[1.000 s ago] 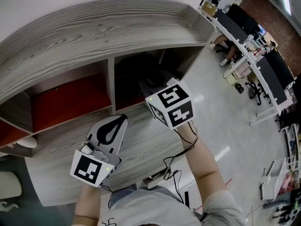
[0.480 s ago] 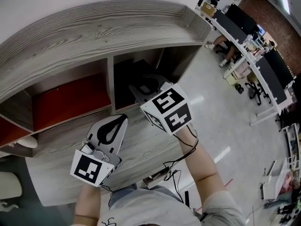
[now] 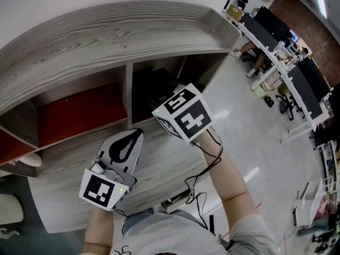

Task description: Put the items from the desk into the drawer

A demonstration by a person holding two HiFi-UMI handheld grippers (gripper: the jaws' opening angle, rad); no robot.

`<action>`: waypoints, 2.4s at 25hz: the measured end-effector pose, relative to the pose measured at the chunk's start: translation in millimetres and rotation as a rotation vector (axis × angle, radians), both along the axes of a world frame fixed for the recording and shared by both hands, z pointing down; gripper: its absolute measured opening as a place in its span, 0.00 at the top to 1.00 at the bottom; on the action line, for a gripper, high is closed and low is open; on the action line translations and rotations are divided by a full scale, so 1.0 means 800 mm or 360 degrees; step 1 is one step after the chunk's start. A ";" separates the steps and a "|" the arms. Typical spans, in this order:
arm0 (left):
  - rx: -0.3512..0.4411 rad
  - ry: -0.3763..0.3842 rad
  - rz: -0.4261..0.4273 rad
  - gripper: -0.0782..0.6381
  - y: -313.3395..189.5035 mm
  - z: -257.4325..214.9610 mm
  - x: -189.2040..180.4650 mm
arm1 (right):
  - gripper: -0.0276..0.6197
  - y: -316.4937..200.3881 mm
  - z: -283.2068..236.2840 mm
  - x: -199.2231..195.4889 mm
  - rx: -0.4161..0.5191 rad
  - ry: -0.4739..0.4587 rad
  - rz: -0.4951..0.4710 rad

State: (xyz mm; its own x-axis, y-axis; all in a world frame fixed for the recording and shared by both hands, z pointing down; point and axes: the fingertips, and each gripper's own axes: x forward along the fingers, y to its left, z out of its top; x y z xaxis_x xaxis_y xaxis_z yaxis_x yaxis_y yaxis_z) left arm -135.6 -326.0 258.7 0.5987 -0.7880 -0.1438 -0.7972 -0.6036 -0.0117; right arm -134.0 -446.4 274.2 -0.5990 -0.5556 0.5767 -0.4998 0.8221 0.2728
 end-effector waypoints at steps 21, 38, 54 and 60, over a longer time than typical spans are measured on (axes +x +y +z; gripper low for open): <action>0.0041 0.0073 0.0061 0.88 0.004 -0.011 0.003 | 0.84 -0.006 0.015 0.001 -0.0265 0.0309 0.0199; 0.0035 0.0031 0.0057 0.88 0.013 -0.008 0.005 | 0.89 0.026 0.004 0.017 -0.0037 0.0000 0.0128; 0.0052 -0.0029 0.0062 0.88 0.051 -0.012 0.061 | 0.89 0.102 -0.022 0.069 0.0068 -0.0251 0.0052; 0.0073 -0.0054 0.0058 0.88 0.081 -0.016 0.098 | 0.89 0.148 -0.036 0.107 0.0126 -0.0411 0.0035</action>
